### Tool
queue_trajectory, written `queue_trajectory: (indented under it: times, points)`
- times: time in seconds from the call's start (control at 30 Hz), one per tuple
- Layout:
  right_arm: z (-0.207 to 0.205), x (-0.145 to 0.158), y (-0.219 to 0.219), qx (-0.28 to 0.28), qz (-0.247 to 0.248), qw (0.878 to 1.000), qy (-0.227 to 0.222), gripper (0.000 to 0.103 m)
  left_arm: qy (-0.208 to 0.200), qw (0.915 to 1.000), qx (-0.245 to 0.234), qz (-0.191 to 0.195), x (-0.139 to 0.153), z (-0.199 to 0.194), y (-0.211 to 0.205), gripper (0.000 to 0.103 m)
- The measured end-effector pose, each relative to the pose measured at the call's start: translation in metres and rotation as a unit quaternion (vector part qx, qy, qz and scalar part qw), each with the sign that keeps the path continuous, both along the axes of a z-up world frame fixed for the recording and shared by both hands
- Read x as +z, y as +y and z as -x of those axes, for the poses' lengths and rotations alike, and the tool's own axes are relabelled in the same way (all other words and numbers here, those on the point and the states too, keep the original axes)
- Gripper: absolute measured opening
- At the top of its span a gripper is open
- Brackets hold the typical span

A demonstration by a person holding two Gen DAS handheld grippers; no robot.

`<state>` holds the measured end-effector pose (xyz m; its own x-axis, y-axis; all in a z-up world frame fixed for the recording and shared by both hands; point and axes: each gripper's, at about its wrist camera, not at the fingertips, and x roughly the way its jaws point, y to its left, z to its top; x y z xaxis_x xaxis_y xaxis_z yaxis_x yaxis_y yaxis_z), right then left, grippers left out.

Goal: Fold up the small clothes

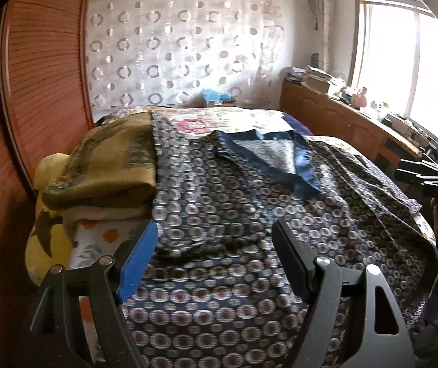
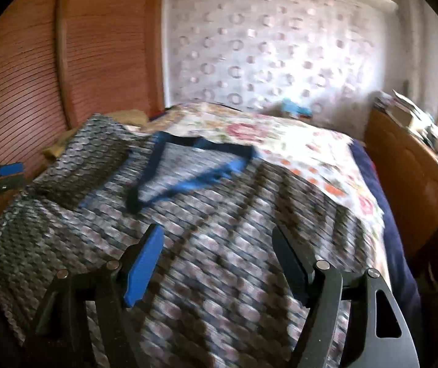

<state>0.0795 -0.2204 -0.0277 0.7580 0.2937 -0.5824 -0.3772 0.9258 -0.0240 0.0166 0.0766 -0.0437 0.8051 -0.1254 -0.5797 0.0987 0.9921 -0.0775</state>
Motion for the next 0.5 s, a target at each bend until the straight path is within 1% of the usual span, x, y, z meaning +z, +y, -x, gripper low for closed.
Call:
queue_trajectory:
  times: [0.13, 0.23, 0.33, 0.4, 0.5]
  points:
    - [0.007, -0.01, -0.038, -0.043, 0.0, 0.999, 0.016, 0.075, -0.002, 0.9998, -0.02, 0.001, 0.002, 0.002, -0.017, 0.077]
    - [0.01, -0.016, -0.064, -0.079, -0.01, 0.996, 0.04, 0.075, -0.004, 0.9996, -0.027, 0.008, 0.003, 0.004, -0.023, 0.077]
    - [0.015, -0.02, -0.088, -0.108, -0.025, 0.992, 0.053, 0.075, -0.001, 0.9994, -0.034, 0.008, 0.002, 0.004, -0.034, 0.077]
    - [0.019, -0.022, -0.098, -0.123, -0.021, 0.99, 0.058, 0.075, 0.0, 0.9993, -0.036, 0.008, 0.001, 0.004, -0.037, 0.077]
    - [0.012, -0.025, -0.106, -0.139, -0.019, 0.987, 0.073, 0.075, 0.002, 0.9992, -0.04, 0.009, 0.001, 0.004, -0.043, 0.077]
